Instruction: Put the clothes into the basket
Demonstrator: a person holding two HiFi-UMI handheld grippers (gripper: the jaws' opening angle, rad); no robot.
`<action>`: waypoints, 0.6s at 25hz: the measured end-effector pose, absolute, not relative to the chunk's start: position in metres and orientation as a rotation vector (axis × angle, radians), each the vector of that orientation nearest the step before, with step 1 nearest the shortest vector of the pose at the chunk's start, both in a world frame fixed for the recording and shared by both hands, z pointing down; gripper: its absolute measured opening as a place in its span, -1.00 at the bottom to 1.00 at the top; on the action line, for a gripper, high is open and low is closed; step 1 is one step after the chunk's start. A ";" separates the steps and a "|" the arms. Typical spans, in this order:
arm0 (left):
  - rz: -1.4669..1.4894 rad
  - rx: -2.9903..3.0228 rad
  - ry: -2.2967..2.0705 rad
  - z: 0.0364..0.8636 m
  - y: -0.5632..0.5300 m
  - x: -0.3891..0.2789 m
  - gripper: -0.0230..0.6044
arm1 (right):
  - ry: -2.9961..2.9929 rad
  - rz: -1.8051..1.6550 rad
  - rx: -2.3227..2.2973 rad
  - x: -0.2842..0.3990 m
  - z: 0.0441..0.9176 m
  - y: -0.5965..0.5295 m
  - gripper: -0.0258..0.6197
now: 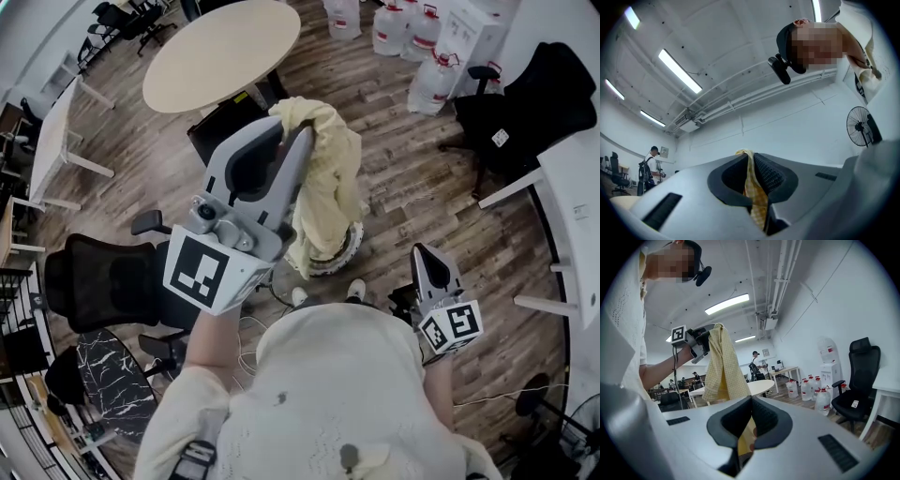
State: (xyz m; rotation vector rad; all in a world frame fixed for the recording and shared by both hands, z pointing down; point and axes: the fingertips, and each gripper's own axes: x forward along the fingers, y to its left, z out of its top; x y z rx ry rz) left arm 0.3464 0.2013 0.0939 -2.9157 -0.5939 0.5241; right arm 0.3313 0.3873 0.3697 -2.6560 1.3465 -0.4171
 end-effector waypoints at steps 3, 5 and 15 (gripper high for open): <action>0.569 -2.898 -0.598 0.082 0.201 0.348 -0.77 | 1.328 -0.419 -2.664 0.332 0.371 0.391 -0.89; 0.574 -2.906 -0.603 0.081 0.200 0.347 -0.77 | 1.312 -0.422 -2.668 0.332 0.371 0.393 -0.89; 0.251 -3.011 -0.564 0.176 0.183 0.348 -0.77 | 1.285 -0.449 -2.674 0.327 0.379 0.388 -0.89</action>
